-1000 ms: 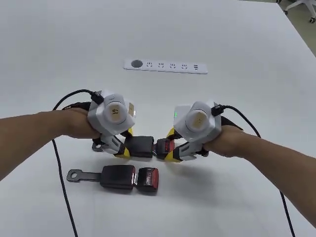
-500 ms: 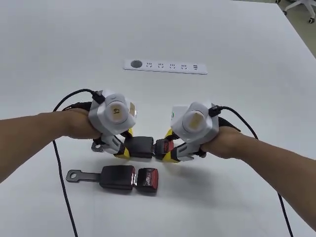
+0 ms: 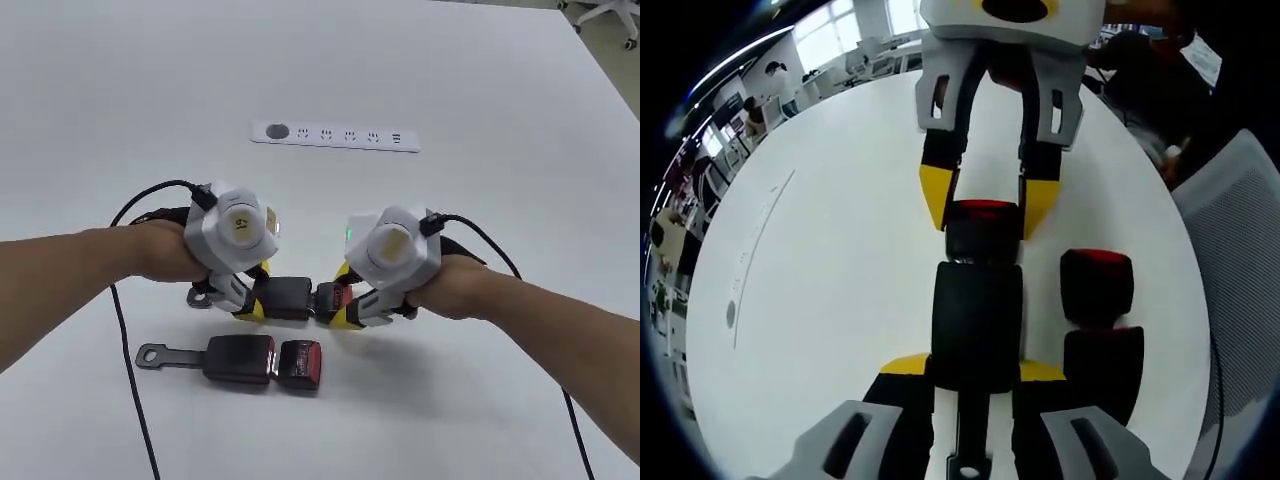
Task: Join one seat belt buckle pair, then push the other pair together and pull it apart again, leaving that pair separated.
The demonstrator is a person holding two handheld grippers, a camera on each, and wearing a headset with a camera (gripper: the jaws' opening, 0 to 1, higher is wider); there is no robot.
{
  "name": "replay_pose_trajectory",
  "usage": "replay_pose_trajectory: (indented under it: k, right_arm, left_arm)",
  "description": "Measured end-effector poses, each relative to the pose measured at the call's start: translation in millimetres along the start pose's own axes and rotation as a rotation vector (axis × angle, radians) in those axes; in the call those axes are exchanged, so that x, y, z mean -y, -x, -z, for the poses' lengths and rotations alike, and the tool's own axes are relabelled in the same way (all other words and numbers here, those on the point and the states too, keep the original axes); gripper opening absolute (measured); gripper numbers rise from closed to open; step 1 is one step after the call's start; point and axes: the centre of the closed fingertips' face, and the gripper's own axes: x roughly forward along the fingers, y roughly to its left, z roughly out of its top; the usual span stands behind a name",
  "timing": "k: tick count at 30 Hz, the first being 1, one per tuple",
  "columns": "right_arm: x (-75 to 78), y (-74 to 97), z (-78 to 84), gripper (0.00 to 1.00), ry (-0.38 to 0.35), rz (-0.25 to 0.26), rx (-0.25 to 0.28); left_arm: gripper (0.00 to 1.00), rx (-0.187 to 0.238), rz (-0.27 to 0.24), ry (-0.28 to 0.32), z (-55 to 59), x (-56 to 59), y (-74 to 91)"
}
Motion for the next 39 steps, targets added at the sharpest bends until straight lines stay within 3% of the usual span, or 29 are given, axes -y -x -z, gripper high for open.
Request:
replay_pose_trajectory:
  k: [15, 23, 39]
  right_arm:
    - [-1.2, 3.2, 0.7, 0.28, 0.015, -0.003, -0.006]
    - [1.8, 5.5, 10.4, 0.28, 0.020, -0.012, -0.026]
    - [3.0, 13.0, 21.7, 0.29, 0.037, -0.024, -0.044]
  left_arm:
    - [0.30, -0.002, 0.009, 0.028, 0.0, 3.8, 1.0]
    - [0.31, -0.004, 0.024, 0.054, 2.4, 5.6, -0.6]
    - [0.31, -0.028, 0.031, 0.037, 1.7, 5.2, -0.9]
